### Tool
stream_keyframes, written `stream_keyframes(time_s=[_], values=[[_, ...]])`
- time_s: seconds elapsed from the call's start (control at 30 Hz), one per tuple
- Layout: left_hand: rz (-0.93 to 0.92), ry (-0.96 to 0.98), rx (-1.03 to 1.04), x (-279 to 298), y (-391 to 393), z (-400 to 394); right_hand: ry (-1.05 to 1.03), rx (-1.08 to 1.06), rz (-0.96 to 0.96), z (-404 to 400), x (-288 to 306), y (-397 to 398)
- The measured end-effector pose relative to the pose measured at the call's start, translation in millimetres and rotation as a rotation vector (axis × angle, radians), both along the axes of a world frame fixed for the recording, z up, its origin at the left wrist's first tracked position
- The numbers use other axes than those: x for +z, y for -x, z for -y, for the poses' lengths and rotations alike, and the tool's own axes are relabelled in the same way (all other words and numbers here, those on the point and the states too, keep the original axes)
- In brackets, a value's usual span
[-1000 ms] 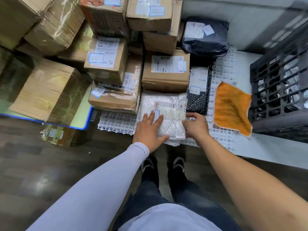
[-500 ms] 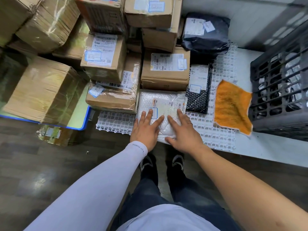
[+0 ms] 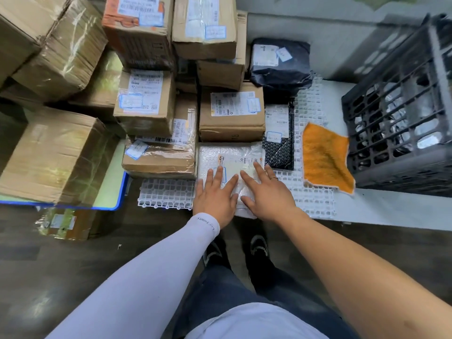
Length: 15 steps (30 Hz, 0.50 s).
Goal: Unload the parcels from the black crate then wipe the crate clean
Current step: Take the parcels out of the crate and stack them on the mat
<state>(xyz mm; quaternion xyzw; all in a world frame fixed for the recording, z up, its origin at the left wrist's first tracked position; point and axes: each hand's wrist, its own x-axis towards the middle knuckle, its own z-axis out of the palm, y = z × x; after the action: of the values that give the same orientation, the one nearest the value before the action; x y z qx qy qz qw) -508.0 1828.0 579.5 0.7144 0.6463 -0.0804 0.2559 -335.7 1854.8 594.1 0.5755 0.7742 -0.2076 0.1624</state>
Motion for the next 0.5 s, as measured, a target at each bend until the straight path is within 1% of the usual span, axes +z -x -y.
stream_keyframes(time_s=[0.17,0.33,0.5], values=[[0.017,-0.103,-0.036,28.2,-20.4,-23.4,-0.101,-0.018,0.011,-24.2,32.7,-22.6],[0.005,-0.2,0.001,57.6,-55.3,-44.6,-0.191,-0.023,-0.021,-51.8,63.0,-59.3],[-0.045,-0.273,0.079,86.0,-101.3,-61.6,-0.253,0.038,-0.049,-72.6,97.1,-102.8]])
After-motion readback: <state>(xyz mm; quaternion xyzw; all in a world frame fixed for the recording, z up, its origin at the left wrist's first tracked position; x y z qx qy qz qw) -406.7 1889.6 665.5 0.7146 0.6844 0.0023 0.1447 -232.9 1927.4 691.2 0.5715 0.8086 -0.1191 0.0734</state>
